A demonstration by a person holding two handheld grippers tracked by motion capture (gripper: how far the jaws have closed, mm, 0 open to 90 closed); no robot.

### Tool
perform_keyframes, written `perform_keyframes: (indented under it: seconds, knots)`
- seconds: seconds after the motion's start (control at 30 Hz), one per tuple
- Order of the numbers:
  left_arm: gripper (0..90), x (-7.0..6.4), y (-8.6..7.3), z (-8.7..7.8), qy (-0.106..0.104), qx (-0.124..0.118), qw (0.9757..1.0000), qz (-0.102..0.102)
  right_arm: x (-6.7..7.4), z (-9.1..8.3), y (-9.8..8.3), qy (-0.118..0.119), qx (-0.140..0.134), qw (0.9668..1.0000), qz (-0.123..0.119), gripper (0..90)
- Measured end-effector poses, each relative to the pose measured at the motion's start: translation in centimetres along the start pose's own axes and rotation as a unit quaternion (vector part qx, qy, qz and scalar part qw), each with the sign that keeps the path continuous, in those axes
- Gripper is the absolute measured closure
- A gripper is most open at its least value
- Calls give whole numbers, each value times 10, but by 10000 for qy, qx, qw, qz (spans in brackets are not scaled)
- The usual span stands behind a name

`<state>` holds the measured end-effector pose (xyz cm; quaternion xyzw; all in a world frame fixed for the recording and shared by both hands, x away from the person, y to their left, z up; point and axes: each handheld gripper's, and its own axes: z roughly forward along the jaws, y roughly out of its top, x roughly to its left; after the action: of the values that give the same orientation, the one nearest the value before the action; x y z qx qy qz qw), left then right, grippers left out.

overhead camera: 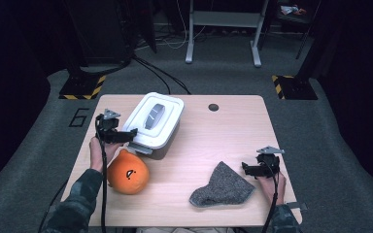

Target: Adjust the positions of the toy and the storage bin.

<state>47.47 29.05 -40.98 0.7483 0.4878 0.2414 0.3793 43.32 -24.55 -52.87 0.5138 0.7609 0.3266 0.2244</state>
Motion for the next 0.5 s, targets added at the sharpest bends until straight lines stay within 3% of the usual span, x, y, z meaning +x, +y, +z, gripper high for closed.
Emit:
perform_keyframes:
  seconds: [0.23,0.4,0.5]
  knots:
    - [209,-4,4,-1,10,181,9998,-110,0,0,0,-3,3,10000,0,43]
    - [241,-7,5,0,14,152,9997,-167,0,0,0,-6,9,10000,22,44]
    - [241,-11,7,1,-3,212,9997,-105,0,0,0,-7,9,10000,21,44]
